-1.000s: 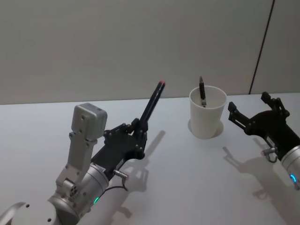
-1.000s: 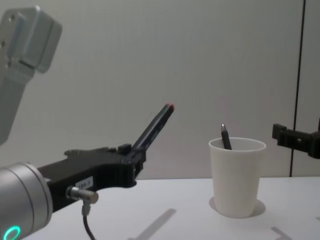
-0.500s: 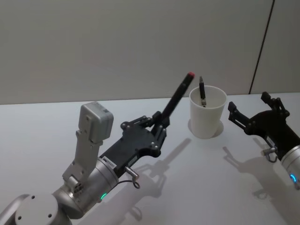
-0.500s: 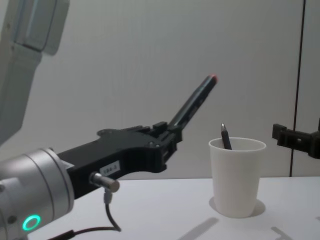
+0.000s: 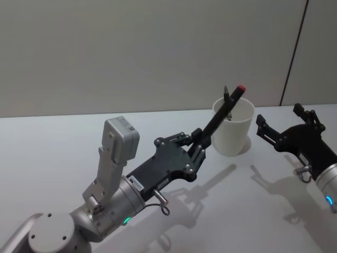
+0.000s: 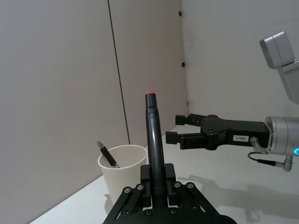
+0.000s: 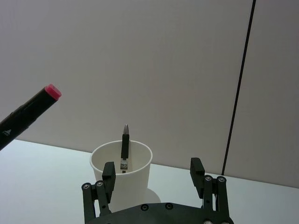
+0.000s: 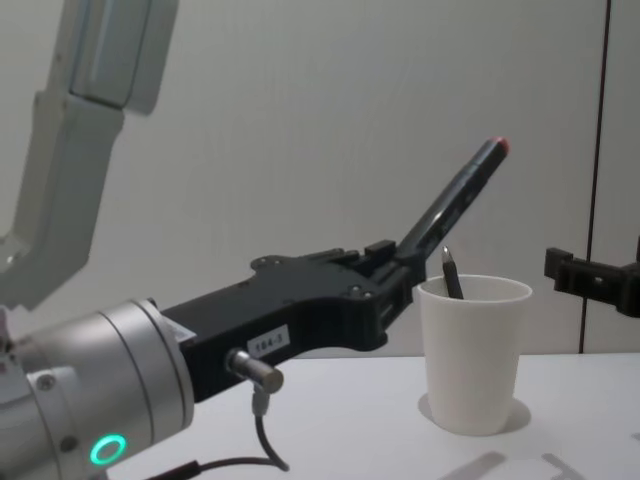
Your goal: Place the pen into the pen holder.
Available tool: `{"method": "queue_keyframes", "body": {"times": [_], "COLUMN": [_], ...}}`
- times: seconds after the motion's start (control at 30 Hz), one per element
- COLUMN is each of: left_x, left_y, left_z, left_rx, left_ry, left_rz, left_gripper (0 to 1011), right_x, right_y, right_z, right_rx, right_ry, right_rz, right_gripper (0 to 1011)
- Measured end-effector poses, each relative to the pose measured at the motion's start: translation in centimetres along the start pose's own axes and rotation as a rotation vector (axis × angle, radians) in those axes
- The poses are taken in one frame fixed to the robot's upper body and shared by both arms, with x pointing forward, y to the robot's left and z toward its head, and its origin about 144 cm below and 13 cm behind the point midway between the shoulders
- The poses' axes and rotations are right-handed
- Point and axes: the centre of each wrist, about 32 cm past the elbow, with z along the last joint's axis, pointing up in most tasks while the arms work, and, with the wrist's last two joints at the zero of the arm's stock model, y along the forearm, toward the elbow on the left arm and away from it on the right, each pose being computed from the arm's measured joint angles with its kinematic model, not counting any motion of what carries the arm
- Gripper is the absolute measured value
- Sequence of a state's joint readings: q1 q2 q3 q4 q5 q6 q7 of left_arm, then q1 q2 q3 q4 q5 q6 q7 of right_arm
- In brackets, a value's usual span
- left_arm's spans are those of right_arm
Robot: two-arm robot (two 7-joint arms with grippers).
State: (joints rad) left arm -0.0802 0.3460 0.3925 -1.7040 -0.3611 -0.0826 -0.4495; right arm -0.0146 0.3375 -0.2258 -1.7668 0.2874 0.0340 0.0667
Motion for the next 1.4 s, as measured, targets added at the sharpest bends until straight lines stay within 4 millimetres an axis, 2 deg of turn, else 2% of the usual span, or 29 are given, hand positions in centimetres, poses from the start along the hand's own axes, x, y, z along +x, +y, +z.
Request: {"method": "queue_keyframes", "body": {"times": [0.77, 1.4], "left_x": [0.1, 0.1], "left_y": [-0.9, -1.1], "left_z": [-0.7, -0.8], "left_rx": [-0.015, -0.017], "left_ry": [0.024, 0.028], "left_rz": [-0.056, -0.065], "left_gripper": [178, 178], "right_x": [0.1, 2.0], "right_y": [-0.1, -2.7], "right_z": [0.2, 2.3], "right_rx": [0.004, 0.001], "right_ry": [0.01, 0.152], "right_rz": [0.012, 0.126], "right_gripper": [1002, 1002]}}
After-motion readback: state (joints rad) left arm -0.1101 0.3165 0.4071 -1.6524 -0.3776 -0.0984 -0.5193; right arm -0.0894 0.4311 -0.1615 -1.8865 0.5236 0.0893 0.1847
